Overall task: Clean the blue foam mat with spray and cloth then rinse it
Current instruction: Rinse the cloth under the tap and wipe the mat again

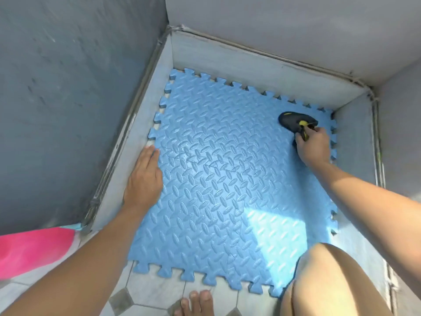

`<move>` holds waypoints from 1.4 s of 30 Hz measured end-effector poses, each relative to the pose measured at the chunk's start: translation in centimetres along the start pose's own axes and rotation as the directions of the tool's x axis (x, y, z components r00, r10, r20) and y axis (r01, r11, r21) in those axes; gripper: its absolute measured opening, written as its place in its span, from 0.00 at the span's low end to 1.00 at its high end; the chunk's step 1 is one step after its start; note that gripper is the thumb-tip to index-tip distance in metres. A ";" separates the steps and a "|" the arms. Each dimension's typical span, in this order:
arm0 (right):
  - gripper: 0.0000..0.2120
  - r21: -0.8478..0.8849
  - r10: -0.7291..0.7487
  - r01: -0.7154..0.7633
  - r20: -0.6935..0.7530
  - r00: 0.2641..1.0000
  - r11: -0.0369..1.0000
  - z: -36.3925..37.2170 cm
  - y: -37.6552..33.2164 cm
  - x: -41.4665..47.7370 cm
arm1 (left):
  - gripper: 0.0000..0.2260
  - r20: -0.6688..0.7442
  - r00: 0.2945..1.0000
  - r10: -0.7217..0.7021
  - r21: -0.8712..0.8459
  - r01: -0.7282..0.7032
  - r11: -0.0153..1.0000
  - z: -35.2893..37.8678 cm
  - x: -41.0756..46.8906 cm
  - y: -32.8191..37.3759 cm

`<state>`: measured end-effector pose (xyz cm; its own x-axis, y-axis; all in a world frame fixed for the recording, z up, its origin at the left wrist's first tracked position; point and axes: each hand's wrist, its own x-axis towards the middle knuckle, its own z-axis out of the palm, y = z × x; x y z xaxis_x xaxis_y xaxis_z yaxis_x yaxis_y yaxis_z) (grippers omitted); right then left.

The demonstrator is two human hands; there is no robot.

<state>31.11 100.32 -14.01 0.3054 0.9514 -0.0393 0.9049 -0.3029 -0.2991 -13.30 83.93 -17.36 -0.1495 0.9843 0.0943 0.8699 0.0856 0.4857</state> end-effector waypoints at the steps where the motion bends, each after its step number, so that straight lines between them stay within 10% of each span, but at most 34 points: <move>1: 0.22 0.005 0.028 -0.028 -0.002 1.000 1.000 -0.4 1.2 -1.4 | 0.21 0.009 1.000 -0.003 -0.004 0.003 1.000 -0.1 0.0 0.1; 7: 0.18 0.080 -0.435 0.428 0.192 0.880 0.900 1.1 -3.9 -10.9 | 0.20 0.006 1.000 0.003 0.004 -0.003 1.000 0.0 0.1 0.1; 11: 0.14 0.317 -0.860 0.818 0.355 0.367 0.480 1.5 -4.6 -19.9 | 0.20 -0.018 0.999 0.027 0.019 -0.026 0.999 0.3 0.1 -0.3; 15: 0.13 0.414 -0.875 0.886 0.484 -0.019 0.210 -0.1 0.3 -23.6 | 0.19 -0.062 0.998 0.033 0.017 -0.032 0.999 0.8 0.0 -0.4; 17: 0.12 0.331 -0.851 0.910 0.523 0.044 0.250 -1.5 3.1 -21.5 | 0.19 -0.077 0.997 0.032 0.026 -0.030 0.999 0.9 0.1 -0.8; 20: 0.14 0.102 -0.757 0.816 0.452 0.472 0.569 -3.6 7.3 -15.7 | 0.21 -0.047 0.997 0.056 0.050 -0.054 0.997 0.9 0.3 -0.3; 23: 0.17 -0.090 -0.370 0.405 0.261 0.891 0.910 -4.5 10.2 -11.0 | 0.28 0.156 0.982 0.107 0.131 -0.128 0.983 1.7 -2.2 3.6; 25: 0.18 -0.087 -0.067 0.084 0.177 0.982 0.993 -4.1 9.9 -10.2 | 0.34 0.259 0.949 0.179 0.191 -0.232 0.954 2.8 -4.4 5.6; 27: 0.19 -0.051 -0.041 0.050 0.168 0.985 0.997 -3.5 7.6 -11.7 | 0.37 0.269 0.944 0.188 0.213 -0.249 0.945 3.0 -5.0 5.9; 30: 0.19 0.069 -0.378 0.373 0.239 0.894 0.925 -2.2 3.8 -17.4 | 0.38 0.283 0.946 0.157 0.220 -0.224 0.949 2.6 -4.7 5.6; 32: 0.16 0.202 -0.659 0.633 0.340 0.671 0.748 -1.7 1.9 -21.8 | 0.38 0.289 0.944 0.157 0.227 -0.227 0.947 2.6 -4.8 5.7; 34: 0.12 0.387 -0.847 0.789 0.441 0.297 0.478 -1.9 1.3 -24.7 | 0.38 0.287 0.945 0.160 0.216 -0.226 0.950 2.6 -4.8 5.9; 37: 0.10 0.487 -0.797 0.806 0.603 -0.032 0.337 -3.4 3.6 -25.5 | 0.38 0.288 0.945 0.154 0.212 -0.220 0.952 2.5 -4.7 5.9; 40: 0.12 0.332 -0.653 0.863 0.757 -0.003 0.381 -5.6 6.5 -22.3 | 0.38 0.290 0.944 0.156 0.205 -0.220 0.954 2.3 -4.8 6.0; 42: 0.13 0.152 -0.601 0.858 0.772 0.207 0.490 -6.6 7.8 -18.5 | 0.38 0.286 0.946 0.153 0.202 -0.215 0.955 2.3 -4.8 6.1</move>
<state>34.43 79.98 -9.34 -0.7096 0.4216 -0.5646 0.6606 0.6767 -0.3249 -6.21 80.10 -16.84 0.1258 0.9884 -0.0851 0.9582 -0.0989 0.2685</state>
